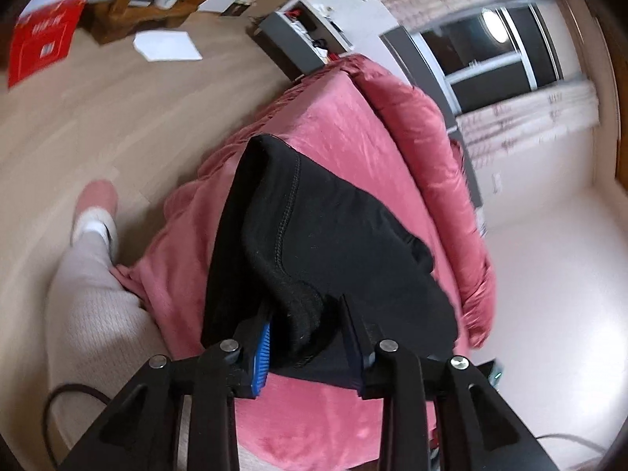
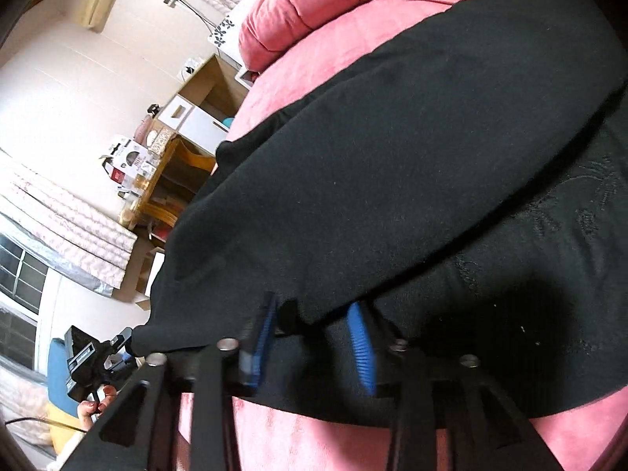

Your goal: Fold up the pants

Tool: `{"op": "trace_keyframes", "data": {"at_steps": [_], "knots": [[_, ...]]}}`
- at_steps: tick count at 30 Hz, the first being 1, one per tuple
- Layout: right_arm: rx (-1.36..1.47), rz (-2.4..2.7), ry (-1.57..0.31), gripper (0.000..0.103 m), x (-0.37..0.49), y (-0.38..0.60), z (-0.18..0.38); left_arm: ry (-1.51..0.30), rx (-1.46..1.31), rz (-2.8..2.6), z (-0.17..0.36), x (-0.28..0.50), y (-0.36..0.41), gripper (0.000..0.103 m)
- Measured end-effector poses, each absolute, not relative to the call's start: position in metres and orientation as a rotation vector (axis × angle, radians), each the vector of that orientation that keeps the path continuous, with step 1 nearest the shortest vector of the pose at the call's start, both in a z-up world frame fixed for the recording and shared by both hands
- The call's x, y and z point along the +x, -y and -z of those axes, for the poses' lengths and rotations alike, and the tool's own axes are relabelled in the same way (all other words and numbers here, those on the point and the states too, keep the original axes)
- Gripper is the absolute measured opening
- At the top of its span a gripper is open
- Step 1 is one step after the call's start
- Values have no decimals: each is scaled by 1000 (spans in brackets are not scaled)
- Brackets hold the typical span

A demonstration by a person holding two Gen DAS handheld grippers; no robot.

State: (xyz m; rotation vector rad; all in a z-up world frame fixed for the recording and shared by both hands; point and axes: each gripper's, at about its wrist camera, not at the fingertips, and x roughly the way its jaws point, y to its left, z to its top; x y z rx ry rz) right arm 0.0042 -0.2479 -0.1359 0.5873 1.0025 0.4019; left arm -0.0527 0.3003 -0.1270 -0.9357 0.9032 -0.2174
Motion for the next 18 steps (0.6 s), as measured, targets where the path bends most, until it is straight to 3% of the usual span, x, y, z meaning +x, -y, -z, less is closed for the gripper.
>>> {"op": "trace_keyframes", "data": {"at_steps": [15, 18], "knots": [[710, -224, -898, 44, 8, 313, 127, -945, -788, 219, 108, -49, -269, 33], [776, -159, -863, 46, 20, 339, 127, -958, -772, 200, 109, -47, -268, 29]]}}
